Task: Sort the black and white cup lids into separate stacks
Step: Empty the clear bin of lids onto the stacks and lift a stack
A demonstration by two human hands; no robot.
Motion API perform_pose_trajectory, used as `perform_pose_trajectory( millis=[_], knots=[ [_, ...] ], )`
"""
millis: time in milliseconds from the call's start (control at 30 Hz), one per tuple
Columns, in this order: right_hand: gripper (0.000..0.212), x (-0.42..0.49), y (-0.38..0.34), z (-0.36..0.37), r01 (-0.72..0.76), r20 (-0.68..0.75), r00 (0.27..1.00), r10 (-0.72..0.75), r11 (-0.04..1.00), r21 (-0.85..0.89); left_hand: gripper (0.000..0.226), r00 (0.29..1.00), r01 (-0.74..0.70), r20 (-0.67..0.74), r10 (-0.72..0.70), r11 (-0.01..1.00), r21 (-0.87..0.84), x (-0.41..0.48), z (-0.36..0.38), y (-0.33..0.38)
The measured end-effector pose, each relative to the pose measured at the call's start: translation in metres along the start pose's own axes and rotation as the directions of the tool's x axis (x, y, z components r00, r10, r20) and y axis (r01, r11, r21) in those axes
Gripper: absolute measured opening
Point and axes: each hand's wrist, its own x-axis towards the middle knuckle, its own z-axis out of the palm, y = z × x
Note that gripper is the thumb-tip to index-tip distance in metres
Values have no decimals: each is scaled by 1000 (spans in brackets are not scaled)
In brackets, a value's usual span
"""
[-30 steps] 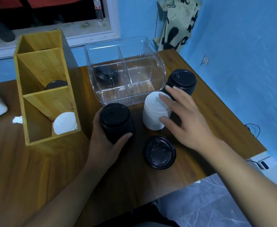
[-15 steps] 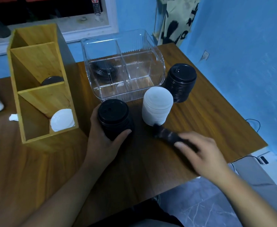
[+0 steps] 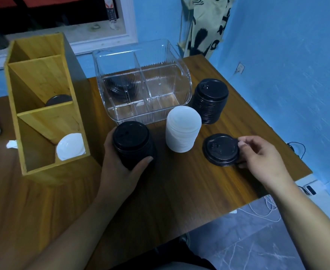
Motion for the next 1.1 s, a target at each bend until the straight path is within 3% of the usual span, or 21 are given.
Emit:
perform_pose_trajectory(
  millis=[100, 200, 300, 367, 467, 600, 700, 800, 967, 1100],
  knots=[
    [34, -5, 5, 5, 182, -57, 976, -210, 930, -319, 103, 1000, -2, 2, 2, 1000, 12, 0, 0, 0],
    [66, -13, 4, 20, 298, 14, 946, -323, 856, -422, 103, 1000, -3, 9, 3, 1000, 10, 0, 0, -2],
    [78, -12, 7, 36, 368, 96, 921, -377, 765, -528, 103, 1000, 0, 9, 0, 1000, 6, 0, 0, -2],
    [75, -6, 8, 40, 403, 135, 908, -396, 743, -534, 103, 1000, -4, 14, 4, 1000, 9, 0, 0, -3],
    [72, 2, 1, 33, 437, 155, 899, -410, 811, -390, 103, 1000, -4, 17, 4, 1000, 10, 0, 0, -4],
    [63, 14, -29, 9, 495, 57, 869, -491, 863, -106, 103, 1000, -4, 24, 4, 1000, 7, 1, 0, -3],
    [57, 33, -63, -1, 539, -18, 842, -540, 842, -35, 104, 1000, 2, 28, -2, 1000, 4, 1, 0, -3],
    [60, 61, -92, 2, 573, -52, 812, -581, 811, -115, 104, 1000, 9, 25, -9, 1000, -3, 1, 0, -3],
    [68, 98, -103, 16, 631, 61, 753, -656, 691, -352, 106, 1000, 18, 21, -18, 1000, -7, 1, 1, -4],
    [73, 112, -95, 26, 614, 91, 754, -650, 648, -451, 104, 1000, -3, 26, 4, 1000, -13, 1, 0, -4]
  ],
)
